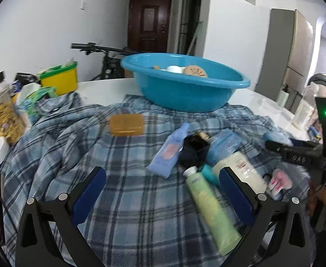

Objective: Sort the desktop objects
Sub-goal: 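Grasp the blue Babycare wipes pack with the right tool while the left tool grasps the black square cup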

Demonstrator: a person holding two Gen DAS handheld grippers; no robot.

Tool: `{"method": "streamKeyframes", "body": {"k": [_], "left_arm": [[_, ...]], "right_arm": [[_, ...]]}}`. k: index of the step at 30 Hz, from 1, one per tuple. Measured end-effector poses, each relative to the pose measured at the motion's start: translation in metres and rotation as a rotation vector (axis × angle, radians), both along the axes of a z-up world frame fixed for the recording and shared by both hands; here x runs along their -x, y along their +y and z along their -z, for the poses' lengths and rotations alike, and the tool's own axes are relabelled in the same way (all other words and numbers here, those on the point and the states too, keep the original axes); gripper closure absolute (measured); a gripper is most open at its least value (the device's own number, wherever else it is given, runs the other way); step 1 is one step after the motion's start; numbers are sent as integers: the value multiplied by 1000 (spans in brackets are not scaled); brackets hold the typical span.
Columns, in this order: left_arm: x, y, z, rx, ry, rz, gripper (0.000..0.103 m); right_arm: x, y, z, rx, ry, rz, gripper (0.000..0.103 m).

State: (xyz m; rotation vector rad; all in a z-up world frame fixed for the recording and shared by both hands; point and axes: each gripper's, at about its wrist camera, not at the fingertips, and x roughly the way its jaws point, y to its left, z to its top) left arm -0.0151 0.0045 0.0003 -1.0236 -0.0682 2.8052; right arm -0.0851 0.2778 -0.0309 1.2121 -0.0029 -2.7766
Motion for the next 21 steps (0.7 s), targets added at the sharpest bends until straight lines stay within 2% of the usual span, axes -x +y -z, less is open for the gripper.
{"method": "streamKeyframes", "body": {"k": [3, 6, 10, 13, 15, 18, 19, 21], "left_arm": [[17, 10, -11, -12, -16, 17, 0], [38, 25, -14, 33, -31, 3, 0], [57, 41, 1, 69, -64, 51, 0], [62, 43, 16, 51, -89, 63, 1], [65, 42, 21, 27, -115, 75, 21], [67, 46, 28, 53, -123, 78, 36], [67, 48, 29, 62, -123, 76, 38], [66, 48, 29, 48, -115, 89, 63]], "right_arm": [[0, 0, 0, 14, -2, -12, 27], [1, 0, 2, 25, -12, -23, 27], [-2, -1, 0, 26, 4, -28, 27], [-2, -2, 0, 24, 6, -34, 27], [-2, -3, -1, 20, 6, -36, 27], [-3, -6, -1, 11, 9, -47, 27], [-3, -7, -2, 6, 10, -50, 27], [-3, -8, -2, 2, 13, -60, 27]]}}
